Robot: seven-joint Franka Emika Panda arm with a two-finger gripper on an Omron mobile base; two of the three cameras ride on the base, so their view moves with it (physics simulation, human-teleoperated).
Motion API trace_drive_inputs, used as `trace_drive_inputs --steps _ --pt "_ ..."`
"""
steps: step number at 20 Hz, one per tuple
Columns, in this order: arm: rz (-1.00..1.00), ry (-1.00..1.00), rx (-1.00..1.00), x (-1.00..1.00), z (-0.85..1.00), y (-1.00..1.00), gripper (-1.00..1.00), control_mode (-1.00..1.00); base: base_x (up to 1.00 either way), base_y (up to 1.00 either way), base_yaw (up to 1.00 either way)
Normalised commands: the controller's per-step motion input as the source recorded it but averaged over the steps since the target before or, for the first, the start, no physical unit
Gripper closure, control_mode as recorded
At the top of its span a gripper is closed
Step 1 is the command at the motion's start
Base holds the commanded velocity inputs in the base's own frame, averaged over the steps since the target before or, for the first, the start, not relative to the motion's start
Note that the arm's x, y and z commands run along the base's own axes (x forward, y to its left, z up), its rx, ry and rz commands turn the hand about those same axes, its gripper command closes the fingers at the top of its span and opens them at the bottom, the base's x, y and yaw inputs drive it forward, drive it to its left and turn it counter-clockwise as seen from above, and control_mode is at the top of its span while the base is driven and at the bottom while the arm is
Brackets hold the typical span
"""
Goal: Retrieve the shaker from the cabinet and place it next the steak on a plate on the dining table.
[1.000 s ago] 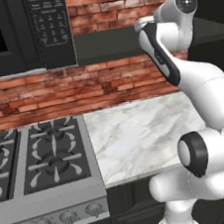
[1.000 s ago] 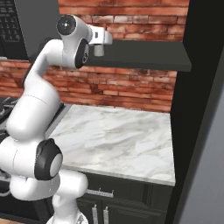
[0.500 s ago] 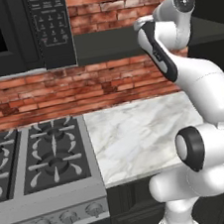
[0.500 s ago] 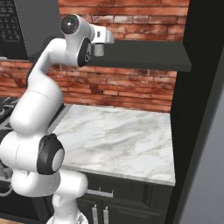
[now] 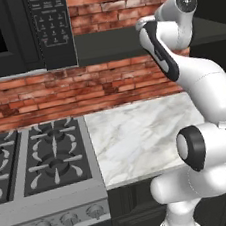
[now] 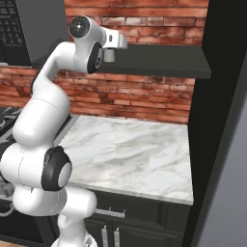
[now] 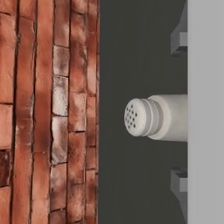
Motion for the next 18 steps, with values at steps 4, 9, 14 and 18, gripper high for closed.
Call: trace_drive_inputs --steps 4,9,14,18 --pt "0.00 0.00 0.02 0.01 -0.09 0.00 -1.00 -1.00 0.00 0.00 0.00" --pt "0.00 0.00 0.02 0.05 -0.01 0.00 -1.00 -1.00 0.00 0.00 0.00" --pt "0.00 0.00 0.03 0.10 -0.01 0.00 -1.00 -1.00 0.00 0.00 0.00" --pt "0.00 0.00 0.04 0.11 -0.06 0.00 -1.00 -1.00 0.00 0.00 0.00"
